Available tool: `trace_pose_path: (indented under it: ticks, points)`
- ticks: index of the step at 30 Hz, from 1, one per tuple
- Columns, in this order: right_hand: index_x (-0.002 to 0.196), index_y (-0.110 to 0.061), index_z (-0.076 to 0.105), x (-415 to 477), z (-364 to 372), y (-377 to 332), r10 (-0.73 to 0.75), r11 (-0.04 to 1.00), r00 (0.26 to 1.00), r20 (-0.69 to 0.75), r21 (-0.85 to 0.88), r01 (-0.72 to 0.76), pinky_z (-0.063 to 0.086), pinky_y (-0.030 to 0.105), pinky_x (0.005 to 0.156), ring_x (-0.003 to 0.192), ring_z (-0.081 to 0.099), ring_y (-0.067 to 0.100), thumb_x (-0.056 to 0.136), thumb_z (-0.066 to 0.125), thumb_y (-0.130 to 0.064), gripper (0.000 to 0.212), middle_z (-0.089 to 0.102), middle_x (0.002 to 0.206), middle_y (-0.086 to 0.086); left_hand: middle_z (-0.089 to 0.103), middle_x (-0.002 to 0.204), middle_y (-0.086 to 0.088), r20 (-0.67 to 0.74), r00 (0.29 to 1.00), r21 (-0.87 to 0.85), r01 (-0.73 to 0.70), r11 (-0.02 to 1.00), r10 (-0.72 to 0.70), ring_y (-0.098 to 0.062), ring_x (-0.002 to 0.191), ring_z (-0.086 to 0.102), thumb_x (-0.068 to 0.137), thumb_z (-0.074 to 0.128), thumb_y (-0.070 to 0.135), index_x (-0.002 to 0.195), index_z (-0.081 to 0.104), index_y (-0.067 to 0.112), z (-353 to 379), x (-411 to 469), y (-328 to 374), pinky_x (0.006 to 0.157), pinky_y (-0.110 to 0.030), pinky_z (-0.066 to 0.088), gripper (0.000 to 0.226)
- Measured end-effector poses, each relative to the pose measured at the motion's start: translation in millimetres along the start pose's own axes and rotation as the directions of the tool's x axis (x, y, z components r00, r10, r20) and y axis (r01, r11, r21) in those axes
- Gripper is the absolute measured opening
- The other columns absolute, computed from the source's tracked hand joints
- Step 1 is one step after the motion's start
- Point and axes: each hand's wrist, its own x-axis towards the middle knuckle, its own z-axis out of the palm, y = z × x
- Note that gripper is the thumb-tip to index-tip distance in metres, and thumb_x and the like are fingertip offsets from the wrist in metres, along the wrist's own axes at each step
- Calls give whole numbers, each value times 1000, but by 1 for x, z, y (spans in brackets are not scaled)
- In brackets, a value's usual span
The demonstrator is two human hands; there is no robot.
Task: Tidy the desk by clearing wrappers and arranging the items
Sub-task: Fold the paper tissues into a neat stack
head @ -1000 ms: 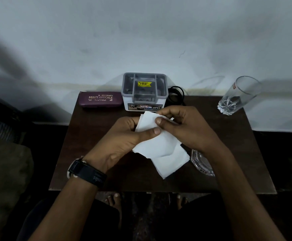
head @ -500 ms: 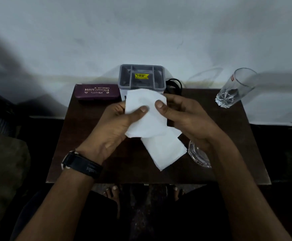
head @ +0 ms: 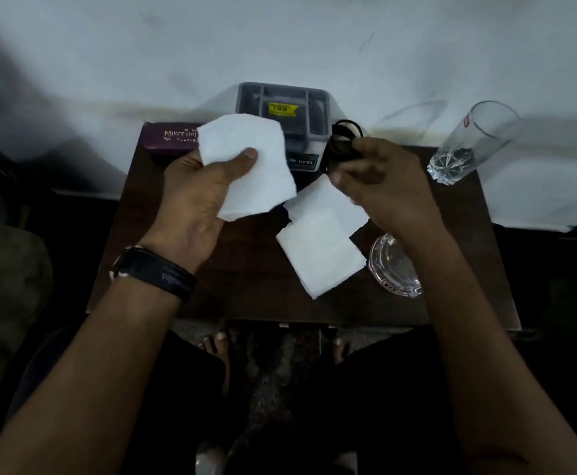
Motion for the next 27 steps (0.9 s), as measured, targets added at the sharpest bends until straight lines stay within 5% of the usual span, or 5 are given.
trace_pose_path:
  ticks: [3, 7, 13, 21, 27]
  points:
    - [126, -18, 68, -6, -13, 21, -4, 931, 1000, 4, -364, 6, 57, 34, 90, 94, 68, 16, 81, 87, -20, 49, 71, 105, 4, 79, 111, 0, -55, 997, 90, -53, 995, 58, -8, 91, 79, 87, 81, 4, 113, 76, 12, -20, 6, 6, 73, -26, 63, 28]
    - [127, -19, 70, -1, -17, 28, -19, 809, 998, 51, -586, 46, 50, 33, 96, 112, 66, 23, 82, 85, -31, 50, 68, 122, 8, 77, 120, -1, -52, 997, 269, -47, 962, 63, -16, 107, 76, 86, 83, 9, 120, 74, 13, -41, 13, 8, 86, -34, 64, 36]
    - [117, -1, 67, 12, 4, 29, 94, 714, 985, 143, -699, 33, 52, 44, 95, 117, 61, 37, 83, 81, -41, 54, 66, 121, 19, 71, 94, 13, 32, 997, 459, -75, 885, 68, 11, 66, 70, 83, 85, 7, 117, 73, 16, -42, 12, -2, 56, -8, 54, 37]
    - [89, -14, 77, 23, 12, 35, 241, 861, 962, 125, -485, -153, 52, 29, 75, 81, 68, 15, 77, 87, -19, 16, 76, 91, 3, 79, 74, 18, 27, 1000, 340, -4, 940, -5, 0, 73, 78, 82, 86, 6, 89, 75, 25, -36, 11, 0, 59, -22, 62, 24]
    - [77, -19, 67, 26, 11, 28, 359, 933, 918, 171, -92, -347, 57, 25, 57, 62, 68, 8, 80, 86, -11, 21, 71, 75, -2, 82, 86, 12, 25, 999, 264, 19, 964, -27, -6, 80, 80, 84, 83, 3, 92, 76, 23, -34, 12, -1, 66, -27, 64, 23]
